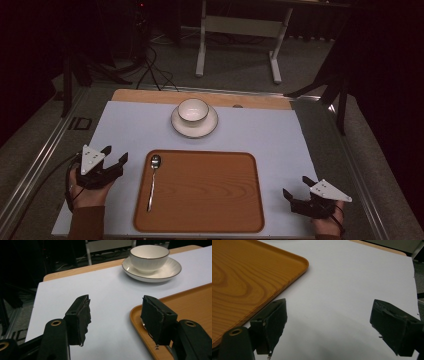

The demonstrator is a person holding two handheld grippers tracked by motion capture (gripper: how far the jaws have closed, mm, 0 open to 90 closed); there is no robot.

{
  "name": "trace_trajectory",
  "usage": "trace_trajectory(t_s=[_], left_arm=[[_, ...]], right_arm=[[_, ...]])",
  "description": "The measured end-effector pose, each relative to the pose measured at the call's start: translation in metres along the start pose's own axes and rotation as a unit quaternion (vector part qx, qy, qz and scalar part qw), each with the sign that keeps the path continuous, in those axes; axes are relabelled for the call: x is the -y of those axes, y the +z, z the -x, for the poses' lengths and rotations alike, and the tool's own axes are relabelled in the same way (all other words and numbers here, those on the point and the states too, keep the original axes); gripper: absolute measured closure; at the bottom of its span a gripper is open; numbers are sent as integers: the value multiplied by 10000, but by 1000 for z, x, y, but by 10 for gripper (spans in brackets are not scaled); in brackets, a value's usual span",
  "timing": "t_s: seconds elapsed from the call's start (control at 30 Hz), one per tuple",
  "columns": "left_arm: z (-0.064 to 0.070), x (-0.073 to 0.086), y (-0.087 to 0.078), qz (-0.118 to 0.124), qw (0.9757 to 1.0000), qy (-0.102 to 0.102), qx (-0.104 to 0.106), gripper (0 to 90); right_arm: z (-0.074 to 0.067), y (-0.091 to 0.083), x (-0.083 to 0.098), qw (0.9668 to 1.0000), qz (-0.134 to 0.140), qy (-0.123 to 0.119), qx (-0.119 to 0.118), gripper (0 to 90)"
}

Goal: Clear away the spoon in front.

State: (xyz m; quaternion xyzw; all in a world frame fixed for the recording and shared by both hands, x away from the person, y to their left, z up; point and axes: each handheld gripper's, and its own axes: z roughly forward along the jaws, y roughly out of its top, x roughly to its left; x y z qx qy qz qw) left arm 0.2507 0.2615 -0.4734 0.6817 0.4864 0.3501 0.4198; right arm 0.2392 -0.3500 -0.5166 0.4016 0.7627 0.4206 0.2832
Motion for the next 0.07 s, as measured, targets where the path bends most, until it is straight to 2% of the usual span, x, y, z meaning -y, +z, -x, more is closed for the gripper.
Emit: trace_trajectory(t_s=[0.07], left_arm=[[-1,0,1,-22,10000,-22,7,395]], right_arm=[[1,0,0,10000,-5,2,15,140]])
